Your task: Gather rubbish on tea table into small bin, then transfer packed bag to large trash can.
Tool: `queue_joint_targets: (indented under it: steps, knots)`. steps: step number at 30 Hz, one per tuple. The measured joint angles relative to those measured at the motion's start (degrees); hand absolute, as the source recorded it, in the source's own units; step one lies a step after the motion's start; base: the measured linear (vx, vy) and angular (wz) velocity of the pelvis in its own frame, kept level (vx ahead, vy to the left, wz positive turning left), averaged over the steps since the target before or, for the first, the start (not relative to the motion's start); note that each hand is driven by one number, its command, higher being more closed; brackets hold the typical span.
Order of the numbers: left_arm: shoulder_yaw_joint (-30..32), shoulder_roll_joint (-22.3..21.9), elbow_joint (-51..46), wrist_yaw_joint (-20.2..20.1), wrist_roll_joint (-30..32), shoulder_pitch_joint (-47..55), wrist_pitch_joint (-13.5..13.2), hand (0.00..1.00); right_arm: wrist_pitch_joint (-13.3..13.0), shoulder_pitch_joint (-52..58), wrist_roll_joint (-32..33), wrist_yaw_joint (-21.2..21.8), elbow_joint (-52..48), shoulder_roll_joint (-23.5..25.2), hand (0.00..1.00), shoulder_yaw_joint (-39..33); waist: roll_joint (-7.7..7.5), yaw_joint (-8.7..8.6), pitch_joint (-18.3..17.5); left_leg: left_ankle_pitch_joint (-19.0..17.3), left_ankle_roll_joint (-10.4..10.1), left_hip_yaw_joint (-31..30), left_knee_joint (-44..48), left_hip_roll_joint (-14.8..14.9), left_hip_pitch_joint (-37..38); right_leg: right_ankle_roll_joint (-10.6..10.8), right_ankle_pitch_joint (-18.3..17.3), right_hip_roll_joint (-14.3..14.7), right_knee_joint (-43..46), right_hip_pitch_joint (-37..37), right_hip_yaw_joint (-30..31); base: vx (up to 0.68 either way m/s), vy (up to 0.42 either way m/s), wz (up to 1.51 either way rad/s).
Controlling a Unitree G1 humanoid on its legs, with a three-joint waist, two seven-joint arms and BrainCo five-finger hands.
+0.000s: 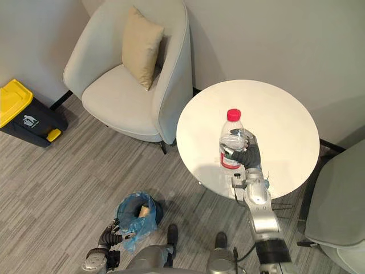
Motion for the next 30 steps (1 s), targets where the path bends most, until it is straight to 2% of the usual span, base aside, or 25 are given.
queue_joint_targets:
  steps: [4, 6, 7, 8, 9, 10, 11, 12, 13, 14, 15, 16, 18, 20, 22, 24, 25, 26, 27, 29, 30]
  knots:
    - [0.24, -0.41, 0.01, 0.18, -0.40, 0.03, -0.03, 0.00, -1.21, 2.49, 0.00, 2.27, -2.51, 1.39, 1.00, 4.14, -1.02, 0.35, -0.54, 0.02, -0.02, -3.26, 1.68, -0.43, -0.32, -0.10, -1.94, -0.51, 2.06, 1.62, -3.74, -0.02, -0.034, 0.56]
    - [0.40, -1.61, 0.01, 0.28, -1.21, 0.07, -0.10, 0.00, -1.76, 2.59, -0.04, 2.42, -2.54, 1.66, 1.00, 6.65, -1.05, 0.45, -0.56, 0.10, -0.06, -5.88, 3.14, -1.49, -1.45, 0.05, -4.70, -1.88, 5.75, 1.76, -7.69, -0.07, -0.021, 0.90]
    - [0.35, -1.94, 0.03, 0.35, -1.41, 0.08, -0.10, 0.00, -1.78, 2.64, -0.11, 2.43, -2.53, 1.67, 1.00, 7.24, -1.07, 0.48, -0.55, -0.39, 0.77, -5.53, 3.14, -1.72, -2.05, -0.07, -5.55, -2.21, 6.70, 1.74, -8.48, -0.10, -0.009, 0.84]
    - [0.11, -2.38, 0.05, 0.39, -1.84, 0.01, -0.08, 0.00, -1.76, 2.65, -0.29, 2.35, -2.32, 1.76, 1.00, 8.42, -1.09, 1.08, -0.72, -2.53, 4.90, -0.76, 3.21, -1.10, -2.64, 0.11, -6.61, -2.79, 7.50, 1.79, -10.38, -0.08, -0.032, 0.87]
    - [-0.20, -2.53, 0.47, 0.40, -1.82, -0.04, -0.08, 0.00, -1.78, 2.53, -0.87, 2.33, -2.28, 1.79, 1.00, 9.16, -1.58, 0.98, -1.59, -5.58, 9.78, 7.50, 2.72, 0.53, -3.37, -0.69, -5.96, -3.13, 6.13, 1.81, -10.86, -0.04, -0.008, 1.05]
    - [-0.23, -2.71, 0.94, 0.50, -1.81, -0.42, -0.08, 0.00, -1.80, 1.80, -1.61, 2.20, -2.11, 1.75, 1.00, 9.05, -2.01, 0.85, -2.14, -6.82, 11.16, 14.84, 5.34, 2.14, -4.81, -0.78, -4.75, -4.04, 4.71, 1.60, -11.88, 0.02, 0.005, 0.92]
    - [-0.68, -2.90, 1.15, 0.70, -1.80, -0.76, -0.08, 0.00, -1.80, 0.25, -2.06, 2.00, -1.34, 1.60, 1.00, 8.74, -1.29, 0.80, -2.27, -6.42, 10.79, 21.96, 10.27, 5.44, -6.76, -1.16, -4.30, -4.30, 5.43, 0.92, -13.23, 0.04, 0.061, 0.56]
    - [-0.89, -3.00, 1.23, 0.73, -1.80, -0.75, -0.04, 0.00, -1.74, -0.97, -2.34, 1.91, -0.43, 1.37, 1.00, 8.50, -0.64, 0.96, -2.24, -6.24, 11.09, 26.28, 13.56, 7.63, -7.06, -1.37, -4.63, -4.27, 6.39, 0.60, -13.71, 0.06, 0.084, 0.49]
    - [-1.39, -3.16, 1.43, 0.81, -1.77, -0.54, 0.00, 0.00, -1.46, -2.44, -2.36, 1.34, 1.40, 1.26, 1.00, 7.89, 0.41, 0.54, -2.66, -5.15, 9.16, 32.47, 16.45, 10.12, -6.71, -0.84, -5.99, -4.25, 8.34, 0.77, -14.96, 0.08, 0.093, 0.72]
    - [-2.36, -2.98, 1.37, 1.00, -1.76, -0.53, -0.11, 0.00, -1.15, -3.03, -2.33, 0.85, 2.71, 1.56, 1.00, 6.88, 0.00, -0.43, -2.90, -4.00, 6.96, 34.55, 14.06, 9.00, -5.43, 0.01, -6.59, -5.16, 8.43, 1.68, -16.20, 0.09, 0.095, 0.76]
    - [-2.94, -2.96, 1.32, 1.06, -1.75, -1.00, -0.16, 0.00, -0.96, -3.21, -2.33, 0.83, 2.88, 1.58, 1.00, 6.48, -0.14, -0.43, -2.99, -3.46, 6.15, 34.85, 11.53, 8.14, -4.31, 0.20, -6.42, -5.60, 8.10, 2.06, -16.67, 0.07, 0.098, 0.69]
    - [-3.92, -2.94, 1.38, 1.04, -1.66, -1.14, -0.16, 0.00, -0.93, -3.65, -2.30, 0.85, 2.87, 1.60, 1.00, 6.06, -0.19, -0.44, -3.10, -1.73, 3.61, 34.18, 6.73, 6.31, -2.68, 0.88, -5.92, -5.85, 7.16, 2.60, -17.65, 0.05, 0.076, 0.34]
    - [-4.99, -2.69, 1.37, 1.07, -1.58, -1.24, -0.18, 0.00, -0.80, -3.65, -2.29, 0.95, 3.82, 1.76, 1.00, 6.01, -0.38, -0.27, -3.17, -1.17, 2.83, 33.55, 4.96, 5.39, -1.82, 0.96, -4.64, -5.91, 5.48, 3.75, -17.61, 0.04, 0.059, 0.24]
    - [-5.22, -2.66, 1.36, 1.06, -1.58, -1.06, -0.17, 0.00, -0.42, -3.56, -2.28, 1.21, 6.31, 2.49, 1.00, 6.57, -0.97, -0.05, -3.30, -1.58, 2.87, 33.28, 4.96, 4.64, -0.81, 1.20, -4.48, -6.48, 5.78, 4.79, -17.55, 0.04, 0.065, 0.11]
    - [-5.40, -2.65, 1.30, 1.05, -1.58, -0.89, -0.21, 0.00, 0.08, -3.55, -2.29, 1.45, 9.30, 2.78, 1.00, 7.11, -1.18, 0.13, -3.14, -2.98, 2.35, 33.17, 5.39, 4.01, 0.40, 1.44, -5.43, -8.47, 11.07, 4.08, -17.13, 0.02, 0.078, 0.08]
    - [-5.77, -2.07, 1.30, 1.06, -1.57, -0.60, -0.29, 0.00, 0.72, -2.53, -2.31, 2.32, 11.13, 2.62, 1.00, 7.05, -1.53, -0.94, -2.89, -6.23, 2.71, 30.69, 7.69, 2.98, 0.11, -0.72, -6.52, -11.96, 24.90, -1.11, -10.60, -0.02, 0.108, 0.35]
    - [-5.76, -1.73, 1.29, 1.10, -1.57, -0.47, -0.37, 0.00, 0.85, -2.21, -2.31, 2.52, 11.57, 2.41, 1.00, 7.04, -1.61, -1.58, -2.55, -6.73, 2.74, 29.60, 8.03, 2.73, 0.27, -2.52, -7.20, -12.06, 28.43, -3.32, -7.40, -0.01, 0.076, 0.67]
    - [-5.79, -0.70, 1.21, 1.13, -1.57, -0.36, -0.39, 0.00, 1.00, -0.76, -2.31, 2.64, 11.95, 2.56, 1.00, 7.01, -1.98, -2.31, -2.35, -7.13, 2.47, 27.38, 8.31, 2.41, 0.10, -3.39, -10.76, -9.87, 31.28, -6.05, -0.15, 0.04, 0.020, 0.78]
    - [-5.76, 0.03, 1.21, 1.16, -1.57, -0.43, -0.41, 0.00, 1.02, 0.91, -2.36, 3.15, 12.03, 2.55, 1.00, 7.18, -2.02, -2.85, -2.30, -7.14, 2.44, 25.31, 8.37, 2.40, -0.16, -2.47, -12.92, -6.76, 30.60, -8.30, 5.14, 0.05, 0.017, 0.84]
    - [-5.67, 0.88, 1.29, 1.14, -1.57, -0.29, -0.66, 0.00, 1.06, 3.05, -3.08, 4.19, 12.28, 2.24, 1.00, 7.97, -2.07, -3.38, -2.23, -7.26, 2.06, 22.34, 8.98, 2.04, -0.62, -0.95, -13.62, -3.13, 27.35, -10.54, 11.11, 0.08, -0.032, 0.97]
    - [-5.68, 1.53, 1.43, 1.15, -1.57, -0.28, -0.82, 0.00, 1.06, 4.06, -4.77, 4.67, 12.30, 1.96, 1.00, 8.83, -3.17, -3.35, -2.11, -7.65, 1.40, 21.05, 10.40, 0.87, -1.11, -0.49, -12.24, -2.53, 23.95, -11.20, 12.84, 0.10, -0.080, 1.01]
